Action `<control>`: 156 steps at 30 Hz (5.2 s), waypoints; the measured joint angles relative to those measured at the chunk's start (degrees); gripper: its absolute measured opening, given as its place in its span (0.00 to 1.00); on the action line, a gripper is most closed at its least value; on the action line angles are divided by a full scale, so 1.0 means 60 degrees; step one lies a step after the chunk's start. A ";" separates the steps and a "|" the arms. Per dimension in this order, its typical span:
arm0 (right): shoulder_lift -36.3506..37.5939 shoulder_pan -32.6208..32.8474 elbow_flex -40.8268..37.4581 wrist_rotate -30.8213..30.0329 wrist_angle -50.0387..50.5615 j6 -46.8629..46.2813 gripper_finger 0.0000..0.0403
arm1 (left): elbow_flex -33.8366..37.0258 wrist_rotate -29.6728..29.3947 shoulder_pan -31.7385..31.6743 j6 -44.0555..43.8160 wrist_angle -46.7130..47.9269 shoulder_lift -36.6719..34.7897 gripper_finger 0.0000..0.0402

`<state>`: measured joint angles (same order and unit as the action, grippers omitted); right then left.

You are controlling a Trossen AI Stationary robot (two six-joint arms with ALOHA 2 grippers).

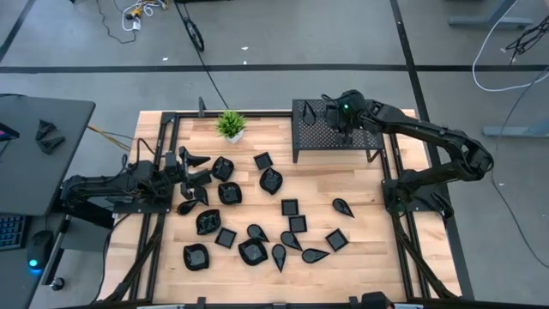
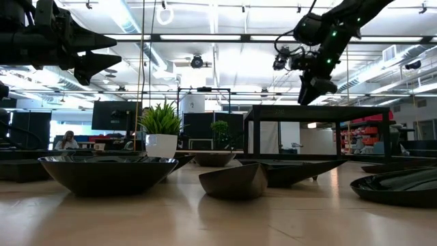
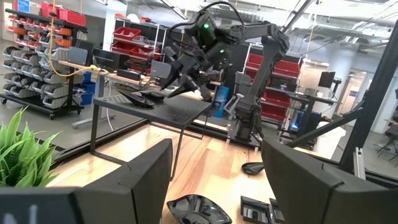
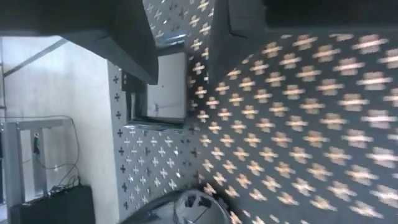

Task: Pick & Place Mini shaped plates
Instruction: Put the black square plate on the shelf, then stack the black square plate on top of the square plate on the shelf

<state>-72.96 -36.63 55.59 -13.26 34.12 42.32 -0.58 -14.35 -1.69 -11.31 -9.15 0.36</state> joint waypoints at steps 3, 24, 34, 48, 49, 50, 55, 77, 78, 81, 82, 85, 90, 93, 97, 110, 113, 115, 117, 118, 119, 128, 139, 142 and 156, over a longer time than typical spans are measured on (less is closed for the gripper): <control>0.0475 0.0426 0.0002 -0.0362 0.0487 -0.0472 0.38 | 0.0000 0.0000 0.0004 0.0000 0.0000 0.0000 0.63; 0.0226 0.7647 0.0007 -0.0625 -0.1033 -0.8089 0.36 | 0.0000 0.0003 0.0000 -0.0002 0.0002 0.0000 0.63; -0.1362 0.9864 0.0007 -0.0599 -0.0949 -1.0492 0.49 | 0.0000 0.0004 0.0004 0.0004 0.0000 0.0000 0.63; -0.1378 1.1280 0.0007 0.1017 0.3684 -1.5893 0.77 | 0.0003 0.0003 0.0003 -0.0002 0.0000 0.0000 0.63; -0.1378 1.1416 0.0007 0.1112 0.3631 -1.6017 0.77 | 0.0002 0.0004 0.0004 -0.0002 0.0000 0.0000 0.63; -0.1378 1.1585 0.0007 0.1141 0.3471 -1.6053 0.77 | 0.0000 0.0004 0.0001 0.0004 0.0000 0.0000 0.63; -0.1412 1.2377 0.0007 0.0914 0.2306 -1.5481 0.76 | 0.0002 0.0004 0.0004 0.0004 0.0002 0.0000 0.63; -0.2734 1.3250 -0.0004 0.0536 0.0627 -1.5221 0.75 | 0.0000 0.0001 0.0002 0.0002 0.0001 0.0000 0.63; -0.2734 1.3250 -0.0004 0.0534 0.0630 -1.5223 0.75 | 0.0000 0.0004 0.0001 -0.0004 0.0000 0.0000 0.63; -0.2755 1.3249 -0.0004 0.0533 0.0630 -1.5219 0.75 | 0.0004 0.0004 0.0004 0.0000 0.0000 0.0000 0.63; -0.2775 1.3247 -0.0004 0.0533 0.0634 -1.5219 0.75 | 0.0002 0.0002 0.0000 -0.0004 0.0000 0.0000 0.63; -0.2785 1.3271 -0.0032 0.0529 0.0563 -1.5252 0.75 | 0.0002 0.0004 0.0003 0.0002 0.0000 0.0000 0.63; -0.2790 1.3509 -0.0555 0.0622 -0.0302 -1.5212 0.75 | 0.0002 0.0004 0.0000 -0.0003 0.0002 0.0000 0.63; -0.2792 1.3630 -0.0826 0.0640 -0.0658 -1.5001 0.75 | 0.0002 0.0002 0.0002 0.0001 0.0001 0.0000 0.63; -0.2792 1.3644 -0.1234 0.0604 -0.1058 -1.4236 0.75 | 0.0003 0.0004 0.0000 0.0003 0.0000 0.0000 0.63; -0.2796 1.3644 -0.2219 0.0426 -0.1625 -1.2239 0.44 | 0.0004 0.0000 0.0004 0.0000 0.0000 0.0000 0.63; -0.2796 1.3644 -0.2344 -0.0006 -0.1678 -1.1782 0.34 | 0.0000 0.0003 0.0001 0.0004 0.0000 0.0000 0.63; -0.2796 1.3644 -0.2435 -0.0198 -0.1776 -1.1409 0.29 | 0.0000 0.0001 0.0001 -0.0004 0.0001 0.0000 0.63; -0.2796 1.3640 -0.2532 -0.0223 -0.1911 -1.0938 0.23 | 0.0003 0.0003 0.0003 0.0007 0.0000 0.0000 0.63; -0.2796 1.3640 -0.2560 -0.0233 -0.1974 -1.0715 0.21 | 0.0000 0.0004 0.0000 0.0004 0.0000 0.0000 0.63; -0.2796 1.3640 -0.2586 -0.0243 -0.2053 -1.0512 0.18 | 0.0002 0.0002 0.0000 -0.0002 0.0000 0.0000 0.63; -0.2796 1.3644 -0.2573 -0.1113 -0.2120 -1.0035 0.02 | 0.0002 0.0002 0.0004 -0.0001 0.0000 0.0000 0.63; -0.2762 1.3513 -0.1044 -0.1936 -0.1702 -0.9554 0.05 | 0.0001 0.0001 0.0003 0.0000 0.0001 0.0000 0.63; -0.2652 1.3319 -0.0219 -0.2486 -0.0982 -0.9266 0.04 | 0.0000 0.0004 0.0001 0.0004 0.0000 0.0000 0.63; -0.1124 0.9753 0.1825 -0.4144 0.1240 -0.5362 0.03 | 0.0000 0.0001 0.0004 -0.0003 0.0000 0.0000 0.63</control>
<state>-79.71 21.89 66.54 -38.13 41.56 10.15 -0.58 -14.35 -1.67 -11.33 -9.15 0.36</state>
